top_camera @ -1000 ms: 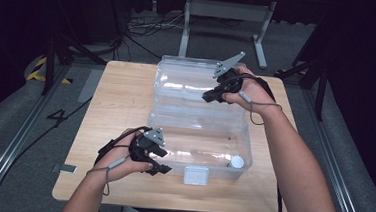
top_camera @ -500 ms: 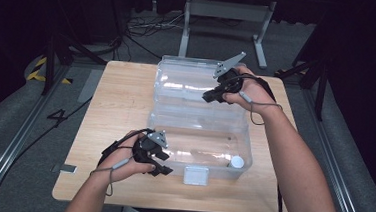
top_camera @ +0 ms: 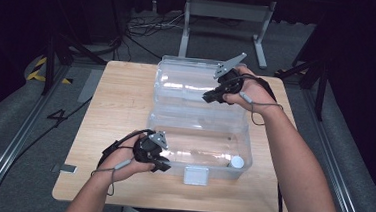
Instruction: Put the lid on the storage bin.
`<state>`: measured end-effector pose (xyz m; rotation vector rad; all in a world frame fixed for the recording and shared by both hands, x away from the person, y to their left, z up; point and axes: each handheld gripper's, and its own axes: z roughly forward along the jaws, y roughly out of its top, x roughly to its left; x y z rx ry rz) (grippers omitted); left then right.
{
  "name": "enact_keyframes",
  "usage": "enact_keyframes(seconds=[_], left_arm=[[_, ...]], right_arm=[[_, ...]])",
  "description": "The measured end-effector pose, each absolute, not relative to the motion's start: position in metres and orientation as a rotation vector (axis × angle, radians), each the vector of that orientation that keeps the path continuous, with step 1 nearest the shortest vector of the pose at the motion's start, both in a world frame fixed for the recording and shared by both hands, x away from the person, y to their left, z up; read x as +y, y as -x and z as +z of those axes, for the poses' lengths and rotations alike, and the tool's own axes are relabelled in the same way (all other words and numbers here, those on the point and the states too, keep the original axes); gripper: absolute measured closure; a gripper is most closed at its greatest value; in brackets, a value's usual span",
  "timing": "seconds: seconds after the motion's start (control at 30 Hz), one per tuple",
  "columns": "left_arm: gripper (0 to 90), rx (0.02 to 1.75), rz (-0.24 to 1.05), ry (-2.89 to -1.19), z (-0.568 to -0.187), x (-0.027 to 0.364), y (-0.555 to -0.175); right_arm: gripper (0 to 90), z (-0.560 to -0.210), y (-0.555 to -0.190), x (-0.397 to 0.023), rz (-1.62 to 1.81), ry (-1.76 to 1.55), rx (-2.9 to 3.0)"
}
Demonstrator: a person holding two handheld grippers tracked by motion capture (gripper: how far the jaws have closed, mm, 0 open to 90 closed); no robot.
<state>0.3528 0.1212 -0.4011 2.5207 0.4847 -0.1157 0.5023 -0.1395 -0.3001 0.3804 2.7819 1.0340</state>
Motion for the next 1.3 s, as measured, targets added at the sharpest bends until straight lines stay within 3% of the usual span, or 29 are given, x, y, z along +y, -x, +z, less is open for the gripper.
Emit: enact_keyframes(seconds=[1.3], left_arm=[[75.3,0.527,-0.136,-2.513,-0.402,0.121,-0.353]], right_arm=[[84.1,-0.291,-0.461,-0.141,1.054,-0.323,2.774]])
